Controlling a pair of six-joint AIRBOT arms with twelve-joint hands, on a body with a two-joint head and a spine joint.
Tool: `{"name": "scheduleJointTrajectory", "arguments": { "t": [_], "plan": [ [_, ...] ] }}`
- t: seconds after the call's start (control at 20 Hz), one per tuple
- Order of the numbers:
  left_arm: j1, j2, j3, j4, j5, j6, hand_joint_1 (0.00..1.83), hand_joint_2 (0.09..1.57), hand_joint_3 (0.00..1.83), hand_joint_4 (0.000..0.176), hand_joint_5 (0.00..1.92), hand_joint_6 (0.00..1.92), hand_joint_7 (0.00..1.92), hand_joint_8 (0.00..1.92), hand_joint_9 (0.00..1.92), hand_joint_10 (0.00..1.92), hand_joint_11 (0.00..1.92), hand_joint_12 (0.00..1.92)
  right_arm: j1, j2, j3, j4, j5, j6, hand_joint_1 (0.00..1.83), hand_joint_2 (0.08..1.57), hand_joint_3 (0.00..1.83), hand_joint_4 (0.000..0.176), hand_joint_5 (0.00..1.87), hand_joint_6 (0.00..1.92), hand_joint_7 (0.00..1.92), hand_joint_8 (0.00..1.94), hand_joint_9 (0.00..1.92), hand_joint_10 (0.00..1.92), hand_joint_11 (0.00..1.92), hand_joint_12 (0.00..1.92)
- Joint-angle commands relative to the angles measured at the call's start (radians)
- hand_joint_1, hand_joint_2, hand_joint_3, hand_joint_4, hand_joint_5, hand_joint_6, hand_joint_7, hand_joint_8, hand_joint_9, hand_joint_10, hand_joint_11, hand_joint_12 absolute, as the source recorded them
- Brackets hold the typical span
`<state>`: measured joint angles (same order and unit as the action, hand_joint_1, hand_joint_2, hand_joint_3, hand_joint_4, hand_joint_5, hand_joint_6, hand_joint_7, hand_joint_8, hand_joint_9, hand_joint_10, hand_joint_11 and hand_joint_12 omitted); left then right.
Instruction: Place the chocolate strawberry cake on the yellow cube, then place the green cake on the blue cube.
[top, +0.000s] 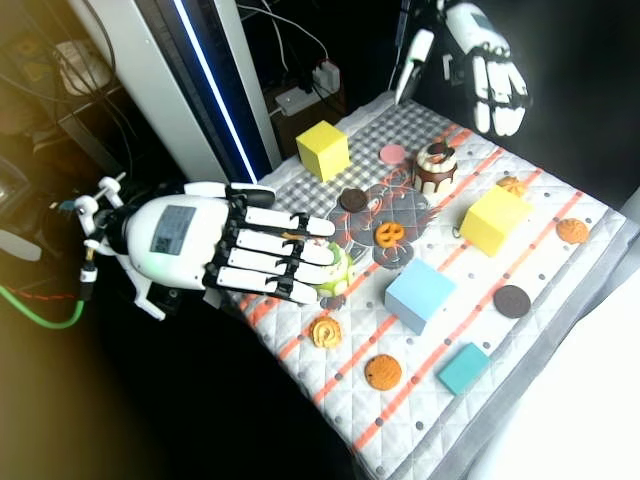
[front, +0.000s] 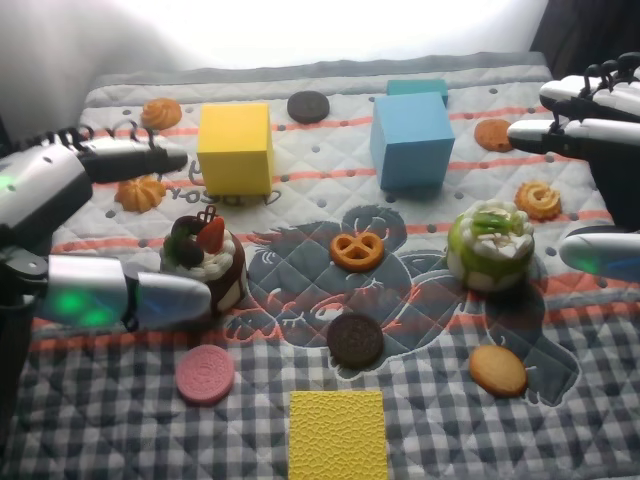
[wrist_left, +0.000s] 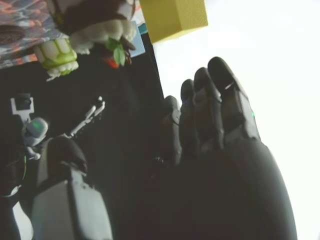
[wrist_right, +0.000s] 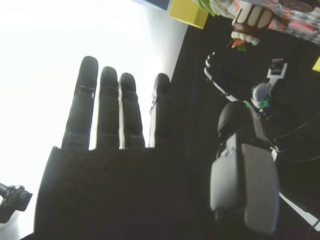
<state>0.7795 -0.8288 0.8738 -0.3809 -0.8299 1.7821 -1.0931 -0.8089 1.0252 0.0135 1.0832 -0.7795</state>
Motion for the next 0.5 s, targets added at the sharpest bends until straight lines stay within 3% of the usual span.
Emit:
{"name": "scheduleJointTrajectory", "arguments": {
  "t": [0.0,0.05,0.1,0.15,0.2,0.25,0.3,0.35,0.45],
  "plan": [
    [-0.022,-0.005,0.007,0.003,-0.097,0.024,0.67,0.72,0.00,0.000,0.47,0.00,0.40,0.00,0.40,0.01,0.02,1.04,0.015,-0.003,0.007,0.020,0.119,0.006,0.16,1.14,0.00,0.169,0.31,0.00,0.17,0.00,0.19,0.00,0.08,0.56],
    [-0.031,-0.013,0.009,-0.003,-0.083,0.054,0.64,0.74,0.00,0.000,0.46,0.00,0.41,0.00,0.41,0.01,0.02,1.07,0.014,-0.003,0.007,0.020,0.119,0.006,0.17,1.14,0.00,0.159,0.32,0.00,0.17,0.00,0.20,0.00,0.10,0.56],
    [-0.045,-0.028,0.014,-0.009,-0.058,0.095,0.65,0.75,0.00,0.001,0.43,0.00,0.41,0.00,0.43,0.01,0.00,1.10,0.014,-0.004,0.008,0.020,0.119,0.006,0.16,1.14,0.00,0.162,0.31,0.00,0.17,0.00,0.20,0.00,0.10,0.56],
    [-0.049,-0.038,0.020,-0.009,-0.045,0.106,0.62,0.77,0.01,0.035,0.38,0.00,0.38,0.00,0.38,0.00,0.00,1.03,0.014,-0.006,0.009,0.020,0.119,0.006,0.16,1.14,0.00,0.160,0.31,0.00,0.19,0.00,0.22,0.00,0.13,0.52],
    [-0.052,-0.050,0.030,-0.016,-0.036,0.106,0.61,0.76,0.00,0.046,0.38,0.00,0.38,0.00,0.38,0.00,0.00,1.02,0.014,-0.009,0.010,0.020,0.119,0.006,0.17,1.14,0.00,0.160,0.31,0.00,0.20,0.00,0.23,0.00,0.15,0.51],
    [-0.055,-0.059,0.037,-0.022,-0.031,0.106,0.61,0.76,0.00,0.089,0.34,0.00,0.38,0.00,0.37,0.00,0.00,1.00,0.014,-0.009,0.010,0.020,0.119,0.006,0.16,1.14,0.00,0.167,0.31,0.00,0.20,0.00,0.23,0.00,0.15,0.50],
    [-0.060,-0.067,0.045,-0.026,-0.023,0.106,0.63,0.76,0.00,0.100,0.34,0.00,0.38,0.00,0.38,0.00,0.00,1.03,0.014,-0.009,0.010,0.020,0.119,0.006,0.17,1.14,0.00,0.168,0.31,0.00,0.21,0.01,0.23,0.00,0.15,0.50],
    [-0.065,-0.072,0.052,-0.029,-0.015,0.106,0.64,0.77,0.00,0.145,0.28,0.00,0.38,0.00,0.39,0.00,0.00,1.06,0.013,-0.009,0.010,0.020,0.119,0.006,0.17,1.14,0.00,0.168,0.31,0.00,0.21,0.01,0.23,0.00,0.15,0.49],
    [-0.070,-0.077,0.060,-0.030,-0.003,0.106,0.63,0.79,0.01,0.169,0.23,0.00,0.38,0.00,0.39,0.00,0.00,1.08,0.013,-0.010,0.010,0.020,0.119,0.006,0.19,1.15,0.00,0.158,0.32,0.00,0.23,0.01,0.24,0.01,0.15,0.49]
  ]
}}
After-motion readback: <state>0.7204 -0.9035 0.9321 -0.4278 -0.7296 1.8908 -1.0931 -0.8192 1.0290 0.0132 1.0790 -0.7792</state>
